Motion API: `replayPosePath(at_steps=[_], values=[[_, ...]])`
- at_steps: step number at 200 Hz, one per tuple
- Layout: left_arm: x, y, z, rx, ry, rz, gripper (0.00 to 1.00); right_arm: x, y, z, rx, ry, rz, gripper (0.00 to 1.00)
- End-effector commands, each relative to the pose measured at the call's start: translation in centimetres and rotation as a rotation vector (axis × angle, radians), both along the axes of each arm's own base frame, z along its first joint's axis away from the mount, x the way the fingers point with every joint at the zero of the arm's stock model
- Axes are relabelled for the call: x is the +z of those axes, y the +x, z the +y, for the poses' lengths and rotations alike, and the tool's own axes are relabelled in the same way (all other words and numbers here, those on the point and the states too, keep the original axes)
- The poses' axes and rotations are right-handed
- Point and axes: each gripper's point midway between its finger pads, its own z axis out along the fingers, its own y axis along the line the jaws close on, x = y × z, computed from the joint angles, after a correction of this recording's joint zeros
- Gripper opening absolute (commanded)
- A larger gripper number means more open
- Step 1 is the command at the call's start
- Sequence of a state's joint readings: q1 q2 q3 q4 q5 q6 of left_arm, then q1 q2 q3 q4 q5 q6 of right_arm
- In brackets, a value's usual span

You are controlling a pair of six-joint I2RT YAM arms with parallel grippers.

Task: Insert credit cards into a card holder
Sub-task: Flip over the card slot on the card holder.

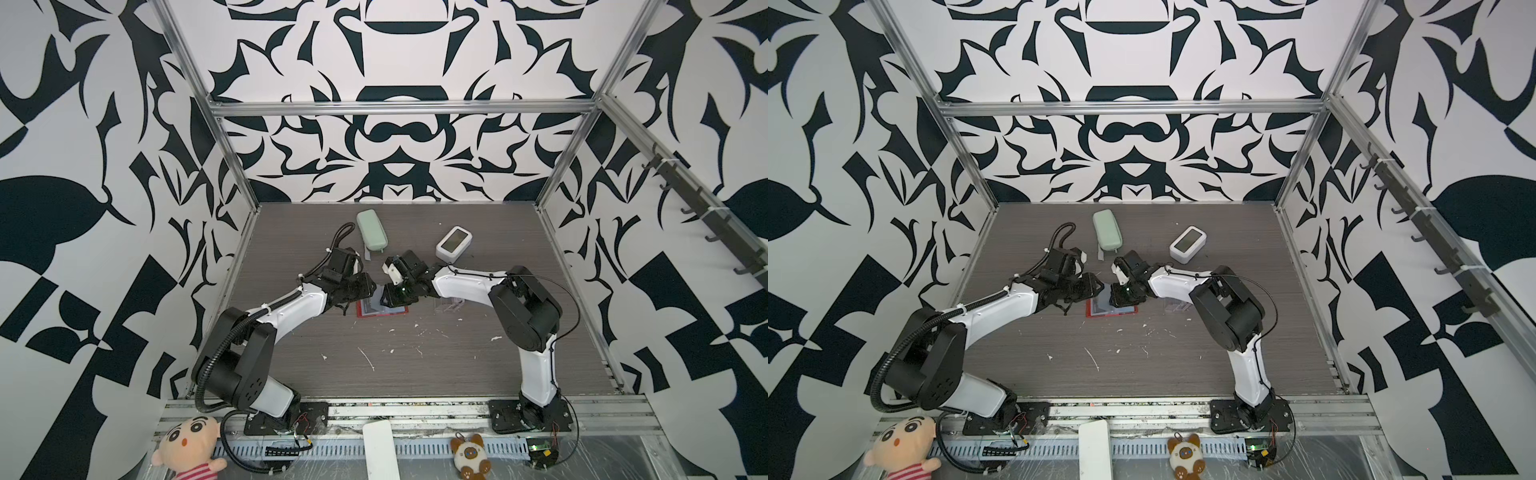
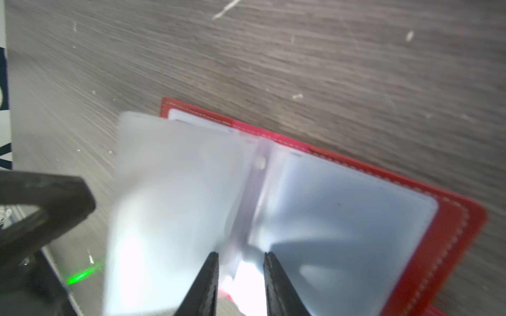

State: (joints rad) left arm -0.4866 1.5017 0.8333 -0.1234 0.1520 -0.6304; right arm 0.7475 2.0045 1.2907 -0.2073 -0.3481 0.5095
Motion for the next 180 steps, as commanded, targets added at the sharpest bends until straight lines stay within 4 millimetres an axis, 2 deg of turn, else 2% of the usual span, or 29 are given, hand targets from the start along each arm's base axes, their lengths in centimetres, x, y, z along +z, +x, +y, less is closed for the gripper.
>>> replayPosePath(at_steps=[1, 43, 78, 127, 151, 180], values=[[-0.6, -0.4, 0.6, 0.007, 0.032, 0.004, 0.35, 1.5, 0.2, 1.4, 0.031, 0.050, -0.014, 0.34], [-2.5, -0.7, 0.3, -0.009, 0.047, 0.065, 0.25, 1.2, 0.2, 1.4, 0.032, 0.043, -0.007, 0.33], [-4.3, -1.2, -0.2, -0.035, 0.037, 0.125, 0.17, 1.4, 0.2, 1.5, 0.031, 0.047, -0.008, 0.29], [-6.1, -1.6, 0.4, -0.013, 0.078, 0.173, 0.17, 2.7, 0.4, 1.2, 0.016, 0.056, -0.045, 0.26], [-6.1, -1.6, 0.8, -0.004, 0.095, 0.173, 0.17, 3.9, 0.7, 0.5, -0.006, 0.044, -0.089, 0.27], [-4.1, -1.2, 0.4, -0.013, 0.068, 0.121, 0.19, 5.8, 1.1, -1.3, -0.051, 0.007, -0.152, 0.29]])
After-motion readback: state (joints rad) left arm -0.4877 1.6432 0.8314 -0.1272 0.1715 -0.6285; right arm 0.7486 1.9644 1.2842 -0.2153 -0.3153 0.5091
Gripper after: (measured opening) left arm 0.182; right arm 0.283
